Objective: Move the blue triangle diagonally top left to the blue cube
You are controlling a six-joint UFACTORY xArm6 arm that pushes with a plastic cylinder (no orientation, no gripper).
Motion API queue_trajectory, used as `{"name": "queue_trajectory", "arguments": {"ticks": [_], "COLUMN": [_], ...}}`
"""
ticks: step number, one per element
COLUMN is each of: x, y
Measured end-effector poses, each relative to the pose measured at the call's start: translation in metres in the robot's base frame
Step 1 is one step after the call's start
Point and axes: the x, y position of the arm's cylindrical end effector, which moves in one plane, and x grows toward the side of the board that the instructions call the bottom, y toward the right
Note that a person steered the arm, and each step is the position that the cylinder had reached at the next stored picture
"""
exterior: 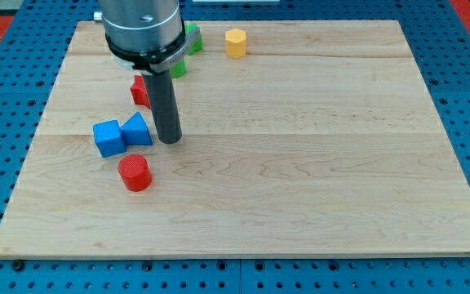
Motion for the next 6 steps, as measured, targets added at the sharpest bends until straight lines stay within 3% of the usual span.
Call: {"name": "queue_trajectory", "arguments": {"ticks": [1,3,4,5,6], "x": [0.000,-0.043,-0.026,-0.022,-0.045], "y": [-0.016,-0.040,-0.025,-0.050,-0.087]}}
